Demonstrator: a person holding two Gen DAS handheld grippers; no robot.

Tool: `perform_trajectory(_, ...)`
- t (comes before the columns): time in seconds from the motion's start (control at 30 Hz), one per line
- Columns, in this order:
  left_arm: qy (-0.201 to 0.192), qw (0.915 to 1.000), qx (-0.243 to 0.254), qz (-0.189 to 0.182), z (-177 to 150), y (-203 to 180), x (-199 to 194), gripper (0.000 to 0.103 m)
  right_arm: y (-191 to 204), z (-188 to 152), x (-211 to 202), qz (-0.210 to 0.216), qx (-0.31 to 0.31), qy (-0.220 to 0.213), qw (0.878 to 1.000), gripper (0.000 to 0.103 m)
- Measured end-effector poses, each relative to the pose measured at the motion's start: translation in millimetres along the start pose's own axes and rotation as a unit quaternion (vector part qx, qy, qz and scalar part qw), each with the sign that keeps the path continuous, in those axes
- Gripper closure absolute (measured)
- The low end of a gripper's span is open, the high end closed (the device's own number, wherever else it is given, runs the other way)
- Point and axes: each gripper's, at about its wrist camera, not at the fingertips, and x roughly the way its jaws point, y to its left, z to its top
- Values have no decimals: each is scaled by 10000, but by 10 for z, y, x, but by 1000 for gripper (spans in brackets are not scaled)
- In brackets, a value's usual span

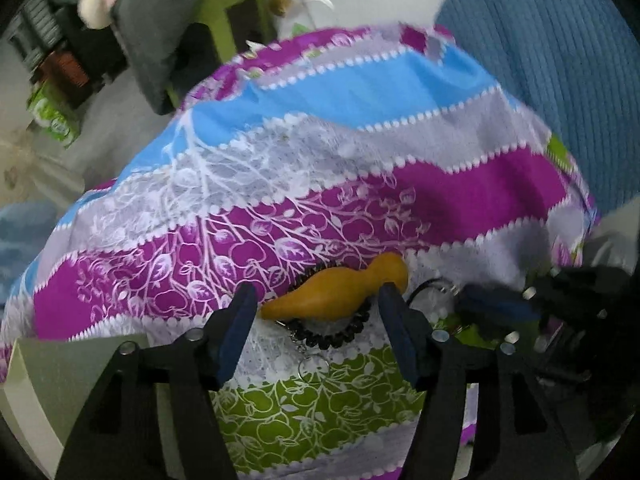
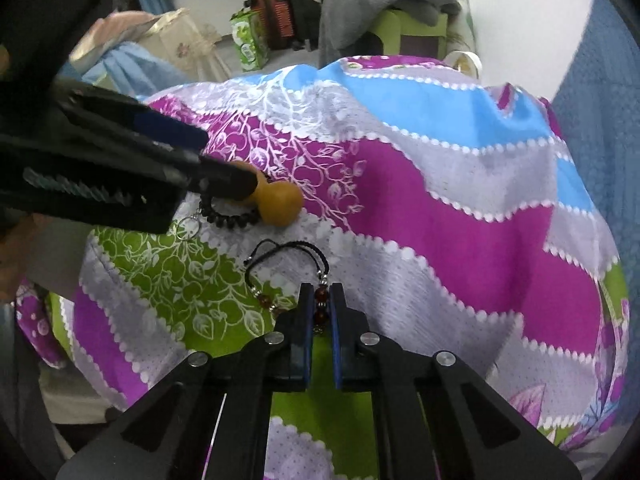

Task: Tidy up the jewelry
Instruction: 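Grasp the orange gourd with left tool while right tool grasps red-bead bracelet, then carry the gourd with left tool while right tool carries the bracelet over the box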

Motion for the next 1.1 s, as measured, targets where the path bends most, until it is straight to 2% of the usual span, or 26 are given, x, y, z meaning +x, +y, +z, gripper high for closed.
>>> perform_trajectory(0.17,293,9983,463,202,41,-91,159,40,-107,26,-50,71,321,-43,9994,97)
perform_trajectory(0.27,378,9979,501,174,39,-149,245,54,-174,22,-59,114,488,-38,9987,97)
perform_trajectory(0.4,205,9980,542,235,0,-231,202,66,-210,14,-59,152,613,-19,9980,97)
perform_trajectory(0.57,-4,9997,224,136,-107,-239,89,74,-169,20,-64,66,544,-50,9985,97)
perform_trajectory(0.73,-173,9991,-382,44,-247,-188,-15,74,-138,-8,-88,64,534,-73,9985,97)
perform_trajectory(0.9,-384,9948,-936,-84,-502,-157,-164,74,-180,-50,-113,225,731,-67,9970,97)
perform_trajectory(1.1,-732,9851,-1542,-228,-876,-159,-470,74,-207,-106,-235,473,945,-197,9942,98)
